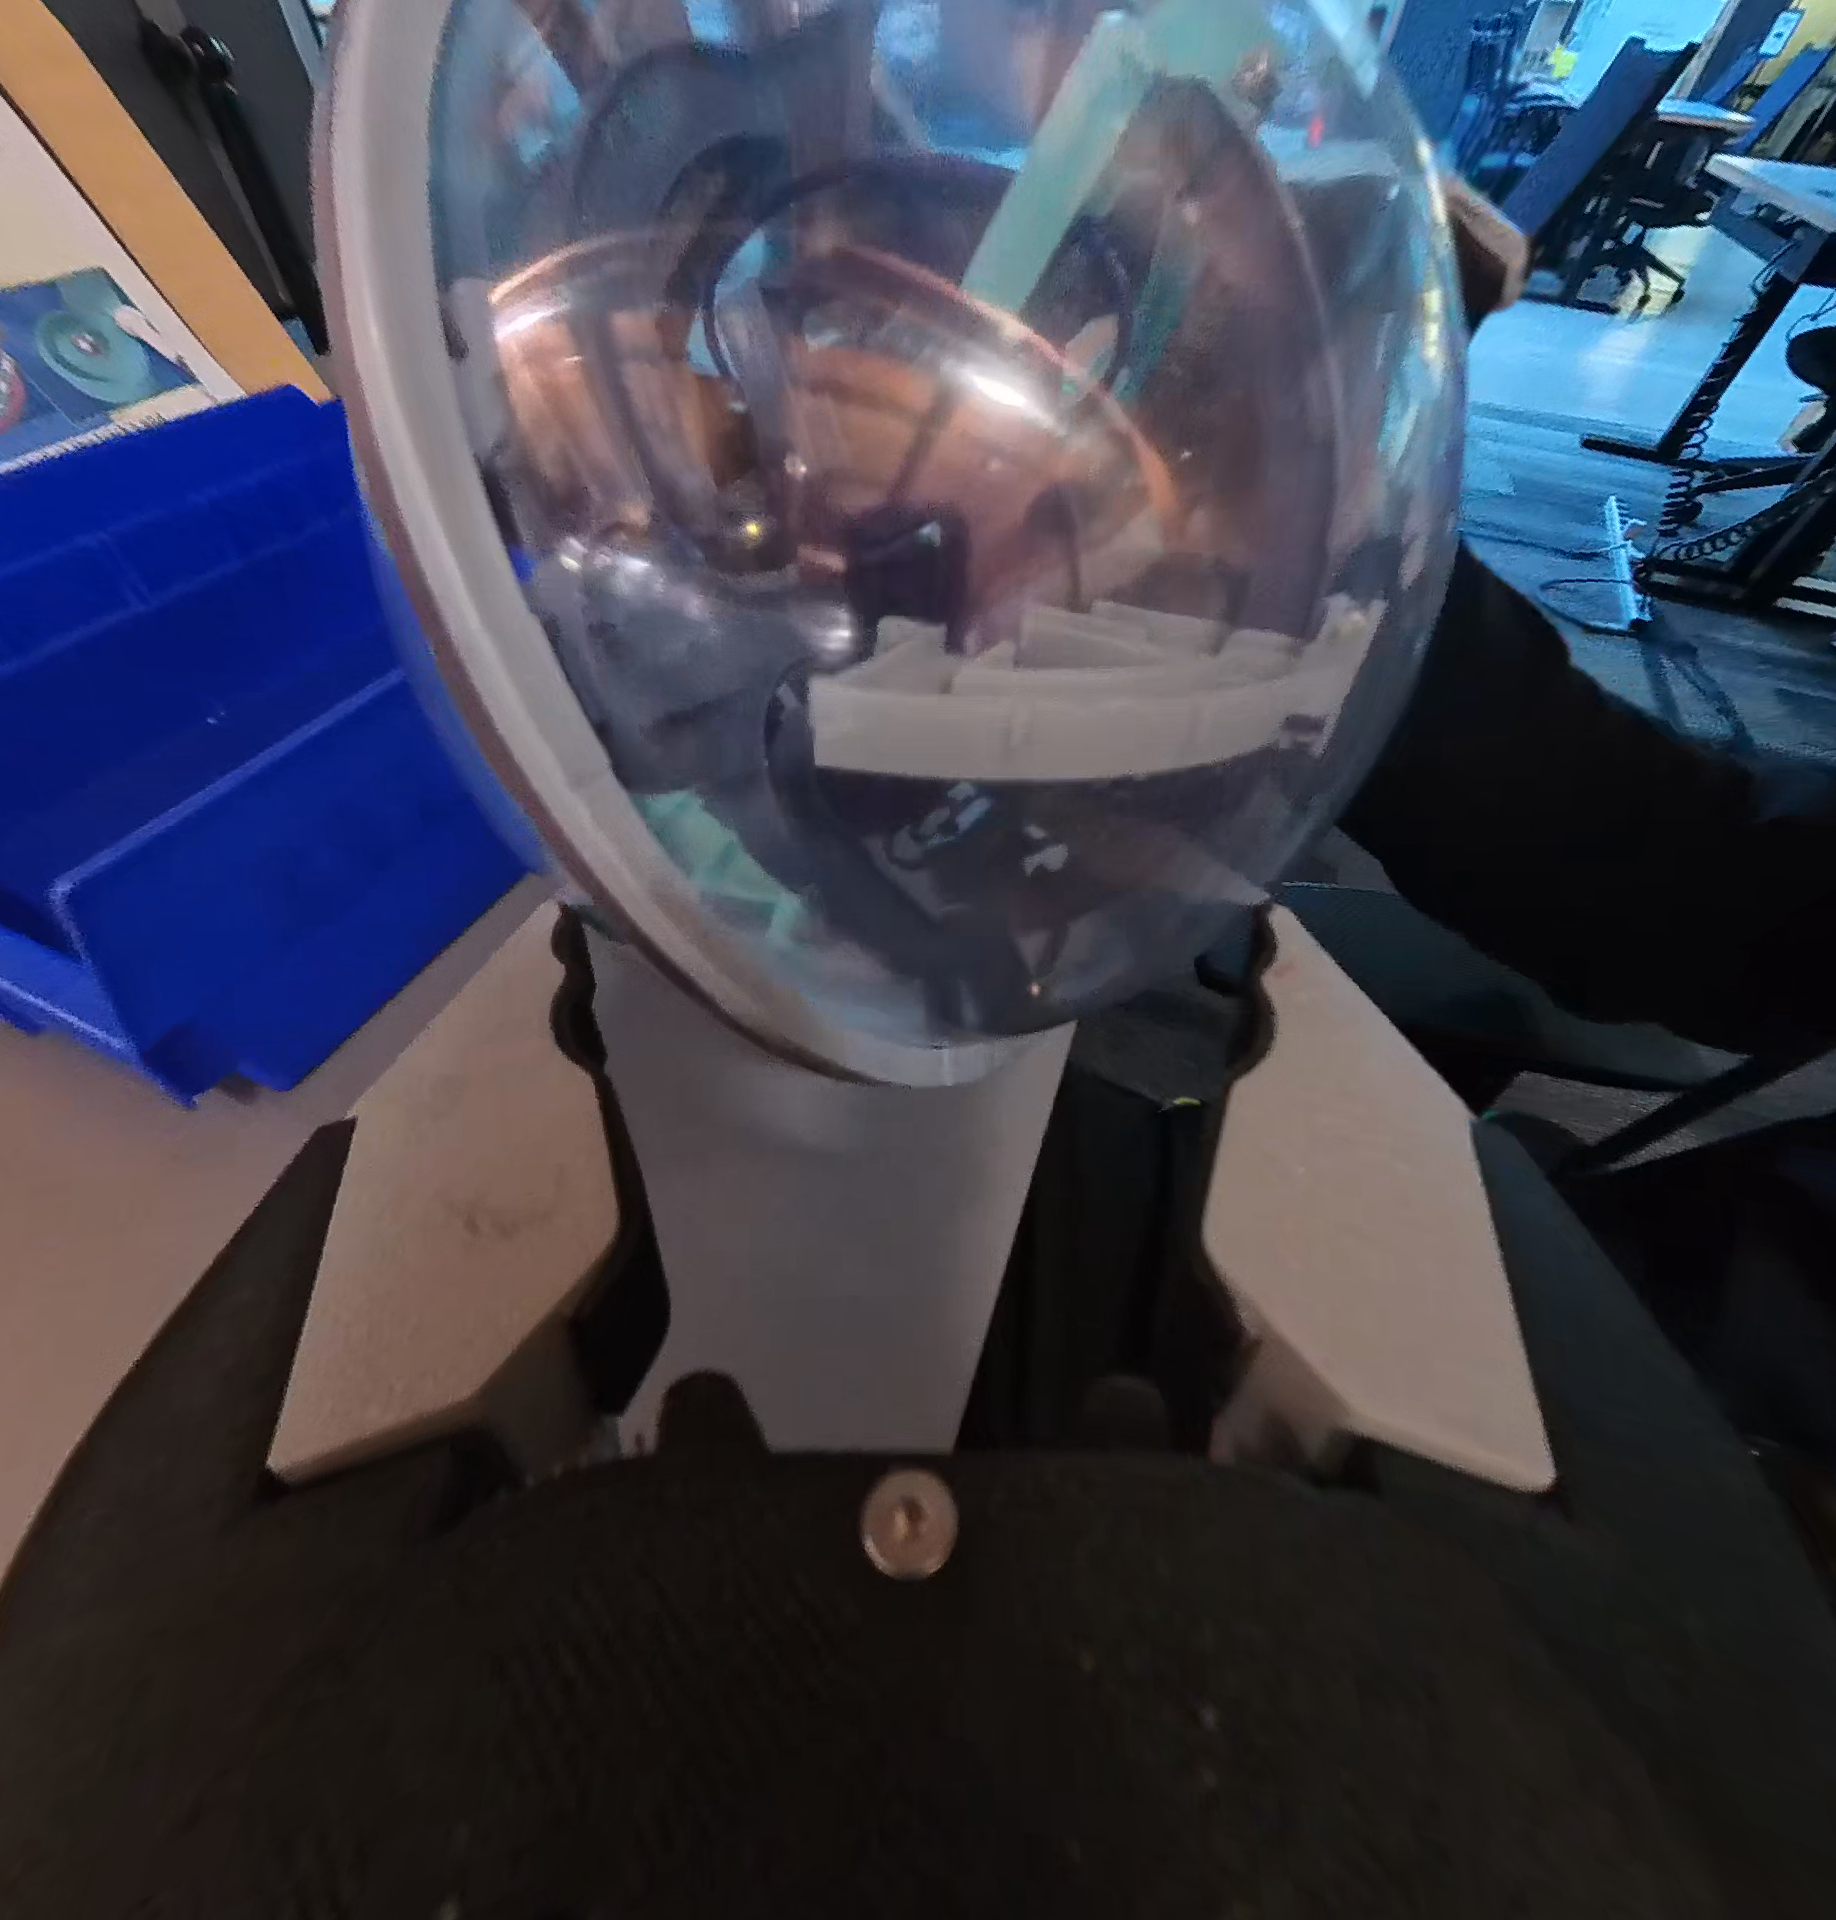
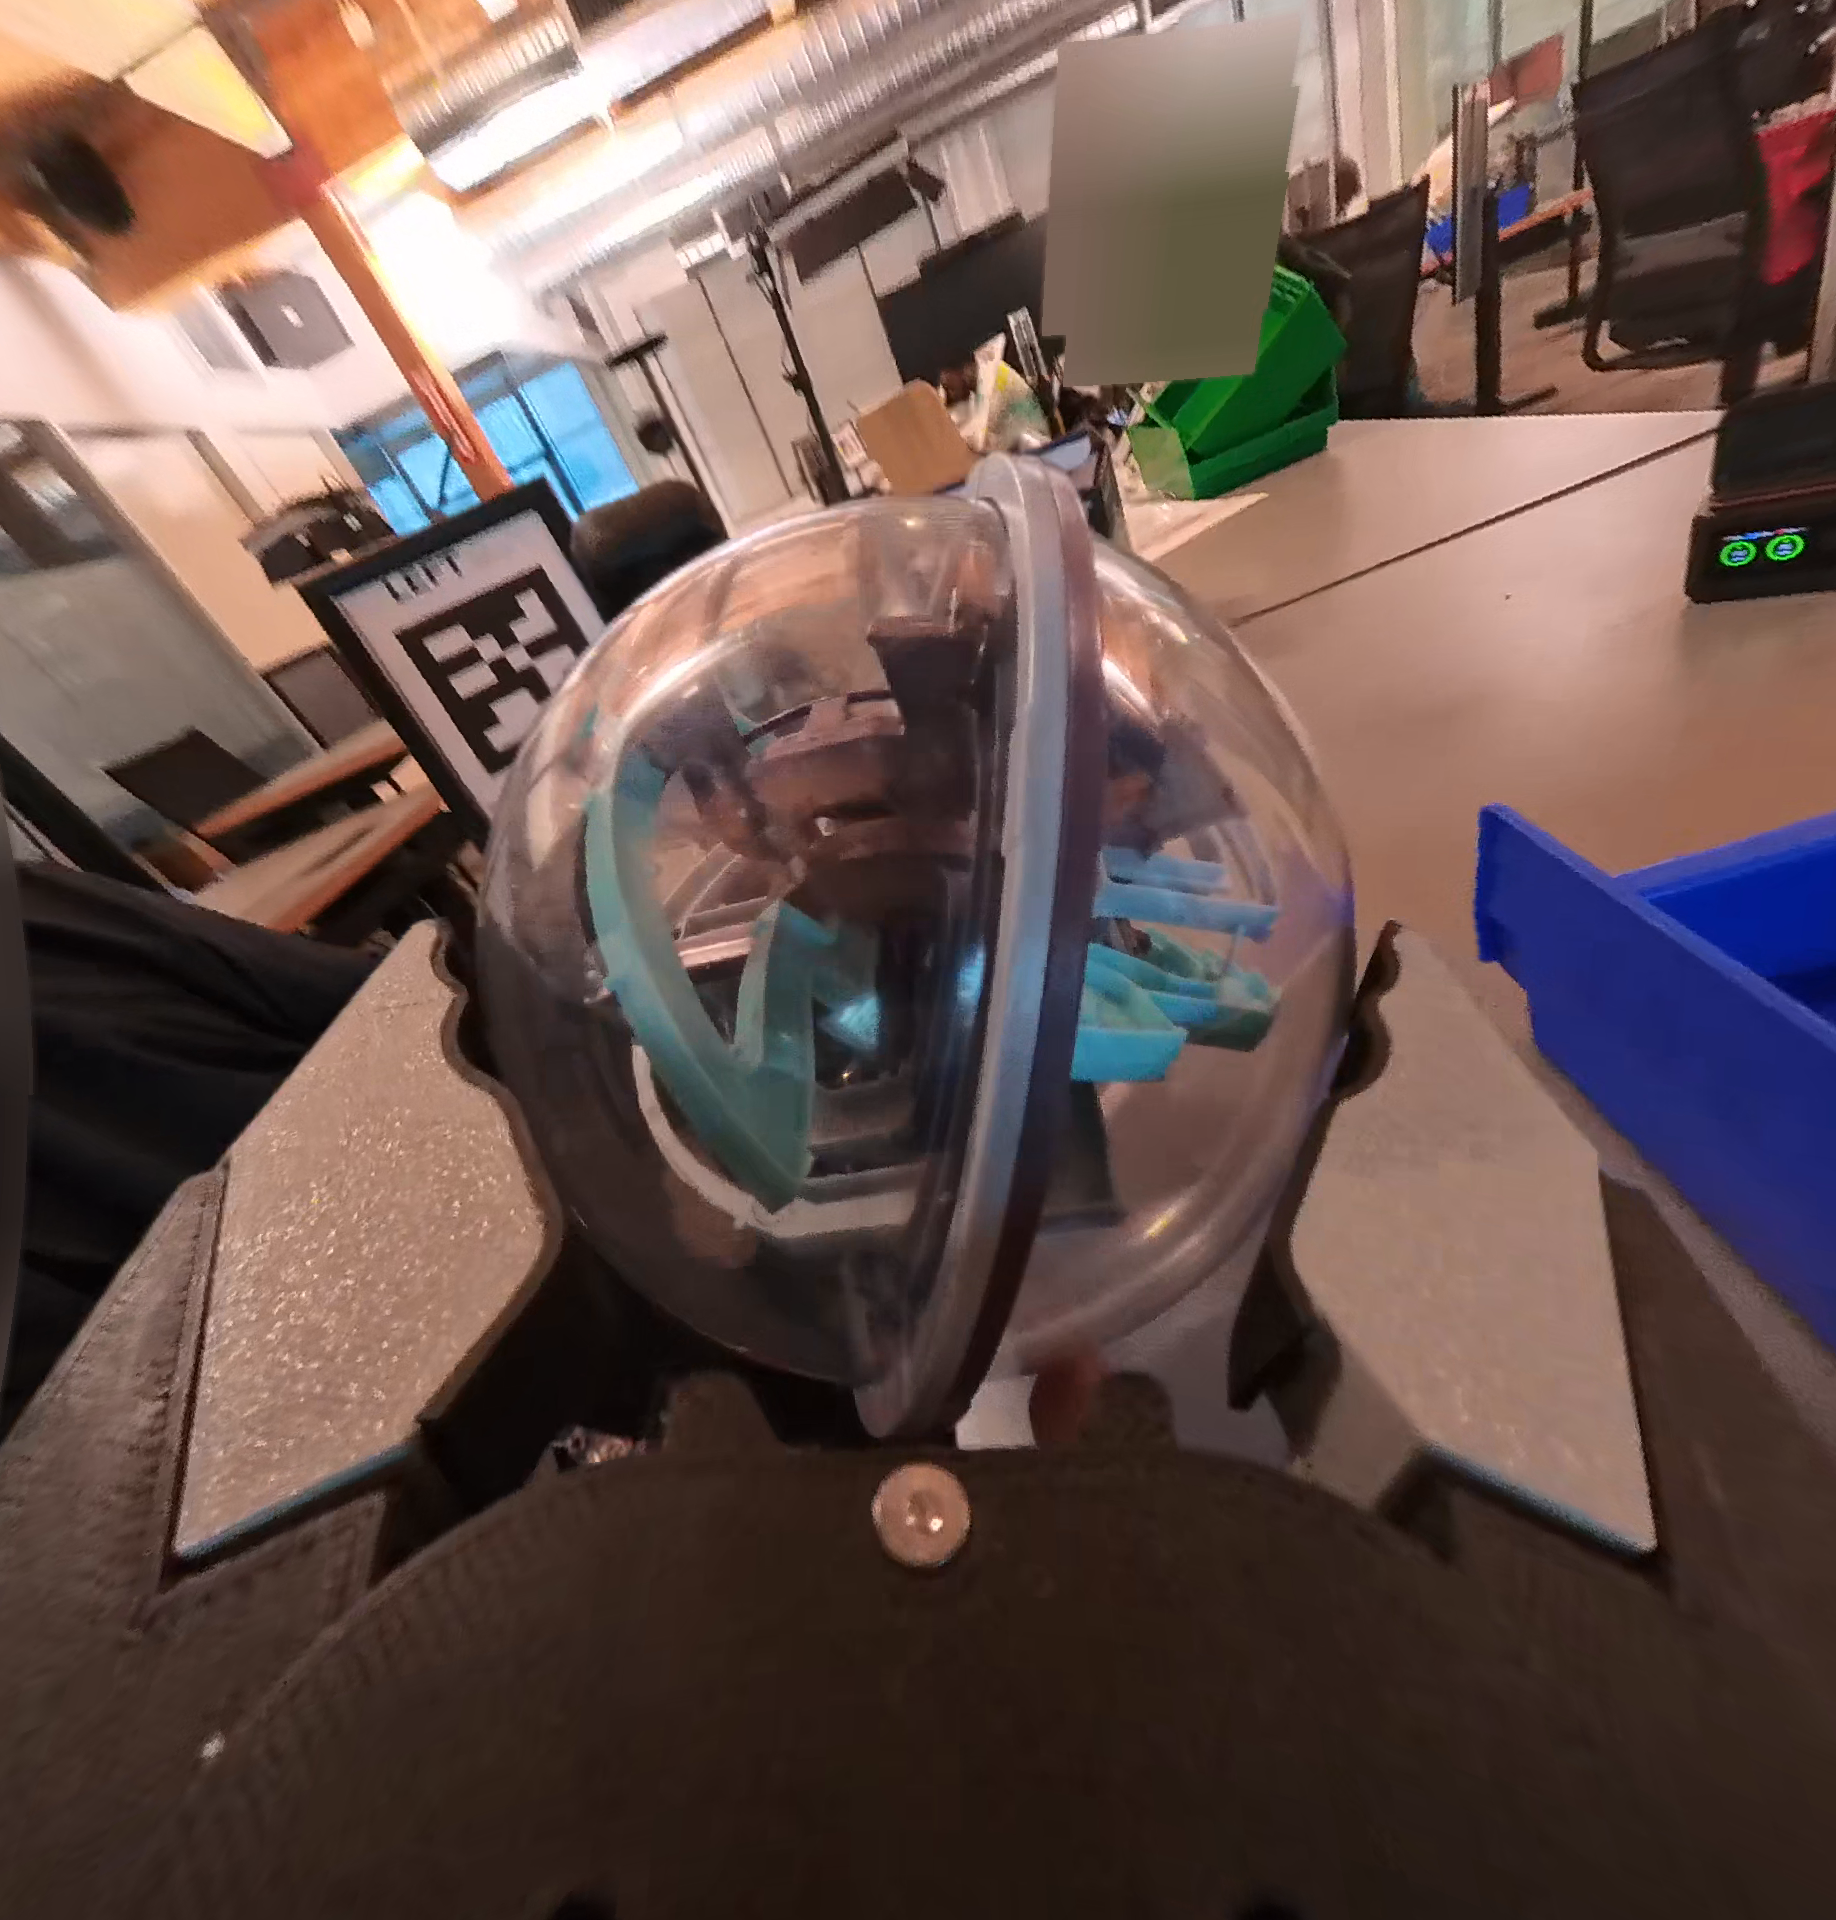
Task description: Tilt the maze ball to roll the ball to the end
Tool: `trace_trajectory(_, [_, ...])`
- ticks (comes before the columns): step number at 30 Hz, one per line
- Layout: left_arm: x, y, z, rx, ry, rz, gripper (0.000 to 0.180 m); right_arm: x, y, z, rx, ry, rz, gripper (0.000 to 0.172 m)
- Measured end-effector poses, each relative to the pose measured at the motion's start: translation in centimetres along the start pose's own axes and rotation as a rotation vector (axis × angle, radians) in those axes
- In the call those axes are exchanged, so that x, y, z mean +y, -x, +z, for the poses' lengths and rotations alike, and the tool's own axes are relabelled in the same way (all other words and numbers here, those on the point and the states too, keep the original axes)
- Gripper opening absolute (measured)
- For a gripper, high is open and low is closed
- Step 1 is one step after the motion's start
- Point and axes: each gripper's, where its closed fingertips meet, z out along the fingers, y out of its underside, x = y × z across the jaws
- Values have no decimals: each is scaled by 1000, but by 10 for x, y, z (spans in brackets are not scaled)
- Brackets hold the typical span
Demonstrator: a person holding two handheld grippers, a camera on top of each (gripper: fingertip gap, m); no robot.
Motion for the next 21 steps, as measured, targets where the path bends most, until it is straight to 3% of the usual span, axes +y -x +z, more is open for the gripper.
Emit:
trace_trajectory(13, [-18,-3,-17,1,-97,133,99,-18,4,-7,-151,-164,143,156])
trace_trajectory(21, [-38,-12,-36,115,-222,58,101,-17,19,-8,-247,-174,193,157])
